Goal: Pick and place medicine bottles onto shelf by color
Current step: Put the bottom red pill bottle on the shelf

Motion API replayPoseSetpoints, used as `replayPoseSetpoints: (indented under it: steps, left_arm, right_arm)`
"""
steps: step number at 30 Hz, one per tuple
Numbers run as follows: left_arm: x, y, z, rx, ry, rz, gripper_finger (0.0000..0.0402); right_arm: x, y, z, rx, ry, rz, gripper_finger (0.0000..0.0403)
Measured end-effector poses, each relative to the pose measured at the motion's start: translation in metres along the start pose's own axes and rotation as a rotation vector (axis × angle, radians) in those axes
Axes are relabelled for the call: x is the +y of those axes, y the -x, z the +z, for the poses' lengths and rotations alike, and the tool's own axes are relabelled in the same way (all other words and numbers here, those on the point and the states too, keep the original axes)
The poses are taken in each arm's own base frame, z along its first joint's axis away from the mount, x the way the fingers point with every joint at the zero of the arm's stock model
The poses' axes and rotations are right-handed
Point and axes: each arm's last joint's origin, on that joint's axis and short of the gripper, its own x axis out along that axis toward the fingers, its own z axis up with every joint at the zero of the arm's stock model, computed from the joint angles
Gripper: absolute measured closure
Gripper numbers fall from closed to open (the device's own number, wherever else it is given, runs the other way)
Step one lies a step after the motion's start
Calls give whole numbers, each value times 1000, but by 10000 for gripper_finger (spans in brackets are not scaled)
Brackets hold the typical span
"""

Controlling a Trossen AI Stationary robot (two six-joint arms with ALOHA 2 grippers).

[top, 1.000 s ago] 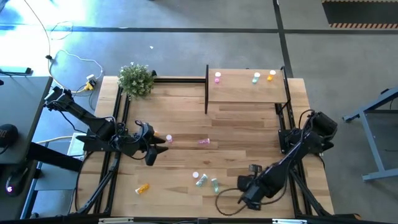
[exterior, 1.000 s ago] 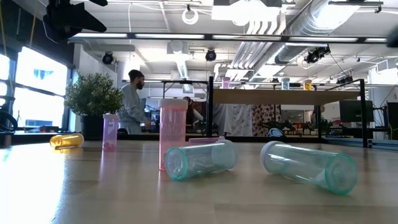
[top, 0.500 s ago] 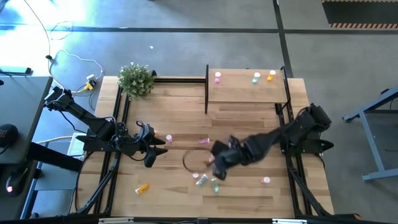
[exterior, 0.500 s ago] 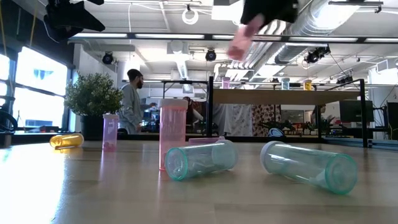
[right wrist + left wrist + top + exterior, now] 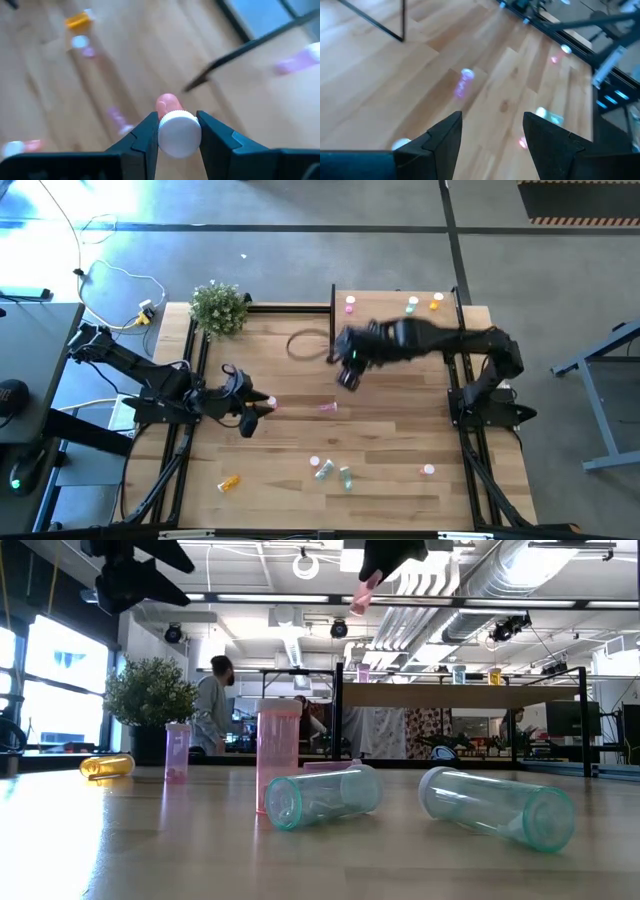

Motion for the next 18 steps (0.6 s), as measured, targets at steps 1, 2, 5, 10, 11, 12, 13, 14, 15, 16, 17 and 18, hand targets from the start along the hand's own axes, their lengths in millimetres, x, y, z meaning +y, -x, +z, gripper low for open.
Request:
replayPoseSetpoints:
  steps: [1, 2, 5, 10, 11, 12, 13, 14, 15, 16, 17, 18]
  left_arm:
    - [2, -1, 2, -6, 9, 12, 202]
    - [4, -3, 4, -12, 18, 25, 202]
    - [10, -6, 9, -28, 33, 58, 202]
    - [19, -10, 17, -49, 57, 103, 202]
    - [20, -11, 18, -50, 62, 108, 202]
    - [21, -11, 19, -52, 67, 113, 202]
    - [22, -12, 19, -50, 72, 114, 202]
    - [23, -12, 20, -47, 76, 113, 202]
    - [24, -13, 21, -44, 80, 113, 202]
    - [24, -13, 21, -42, 83, 113, 202]
    - [25, -14, 22, -42, 86, 115, 202]
    - [26, -14, 22, -43, 89, 118, 202]
  right_arm:
    - [-10, 4, 5, -2, 2, -15, 300]
    - [-21, 7, 9, -5, 2, -30, 300]
    - [-52, 16, 17, 8, 3, -79, 300]
    - [-101, 23, 23, 45, -3, -158, 300]
    - [-110, 23, 24, 51, -1, -166, 300]
    - [-119, 22, 23, 63, -5, -169, 300]
    - [-128, 21, 23, 80, -11, -167, 300]
    - [-137, 20, 22, 95, -19, -162, 300]
    - [-145, 18, 21, 109, -25, -157, 300]
    - [-153, 15, 21, 123, -37, -152, 300]
    - [-161, 12, 20, 142, -46, -147, 300]
    - [-168, 8, 19, 167, -52, -144, 300]
